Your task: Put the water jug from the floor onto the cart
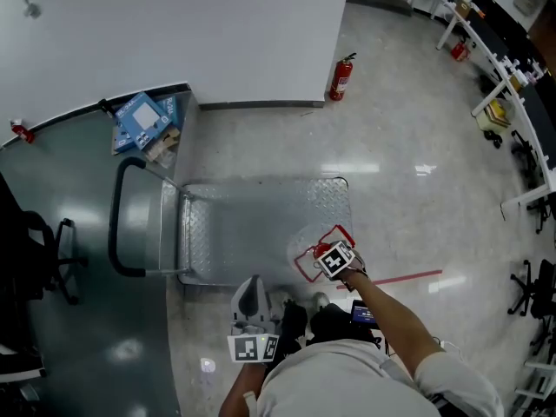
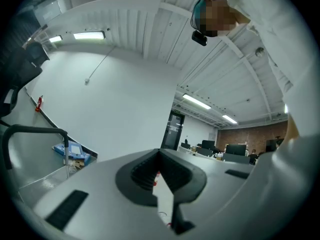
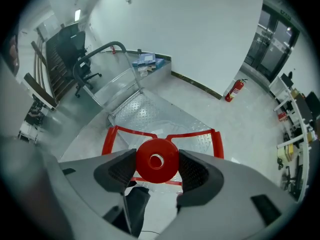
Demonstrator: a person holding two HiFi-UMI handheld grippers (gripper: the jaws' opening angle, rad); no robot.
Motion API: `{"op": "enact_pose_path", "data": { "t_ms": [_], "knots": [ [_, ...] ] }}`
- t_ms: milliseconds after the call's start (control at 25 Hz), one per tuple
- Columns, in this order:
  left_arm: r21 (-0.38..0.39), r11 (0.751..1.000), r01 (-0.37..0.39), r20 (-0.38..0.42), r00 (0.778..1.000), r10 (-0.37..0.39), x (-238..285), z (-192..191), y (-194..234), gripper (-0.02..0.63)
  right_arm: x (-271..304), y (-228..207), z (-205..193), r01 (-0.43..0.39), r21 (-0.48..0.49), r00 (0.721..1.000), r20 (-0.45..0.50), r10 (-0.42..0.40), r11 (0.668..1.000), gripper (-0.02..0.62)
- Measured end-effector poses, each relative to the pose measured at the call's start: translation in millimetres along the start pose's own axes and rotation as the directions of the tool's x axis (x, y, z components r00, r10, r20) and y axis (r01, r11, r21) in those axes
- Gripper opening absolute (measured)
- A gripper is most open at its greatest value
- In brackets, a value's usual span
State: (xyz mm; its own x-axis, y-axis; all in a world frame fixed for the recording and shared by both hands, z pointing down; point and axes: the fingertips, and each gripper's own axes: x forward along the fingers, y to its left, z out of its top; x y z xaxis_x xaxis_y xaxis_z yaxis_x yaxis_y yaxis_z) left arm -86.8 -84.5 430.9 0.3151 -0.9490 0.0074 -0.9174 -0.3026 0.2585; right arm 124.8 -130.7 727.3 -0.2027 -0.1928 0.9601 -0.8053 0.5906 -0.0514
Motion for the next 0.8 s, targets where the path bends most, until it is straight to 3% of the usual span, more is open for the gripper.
{"op": "enact_pose_path", "data": {
  "t_ms": [520, 800],
  "knots": [
    [-0.009, 0.99, -0.138, -0.078, 0.988, 0.137, 28, -22, 30, 0.003, 91, -38, 67, 0.002, -0.025, 0.999, -0.032, -0.003, 1.0, 0.272],
    [-0.006, 0.983, -0.182, -0.088, 0.979, 0.181, 38, -29, 39, 0.003, 106, -52, 97, -0.011, -0.011, 1.0, -0.02, 0.011, 1.0, 0.272]
  ]
}}
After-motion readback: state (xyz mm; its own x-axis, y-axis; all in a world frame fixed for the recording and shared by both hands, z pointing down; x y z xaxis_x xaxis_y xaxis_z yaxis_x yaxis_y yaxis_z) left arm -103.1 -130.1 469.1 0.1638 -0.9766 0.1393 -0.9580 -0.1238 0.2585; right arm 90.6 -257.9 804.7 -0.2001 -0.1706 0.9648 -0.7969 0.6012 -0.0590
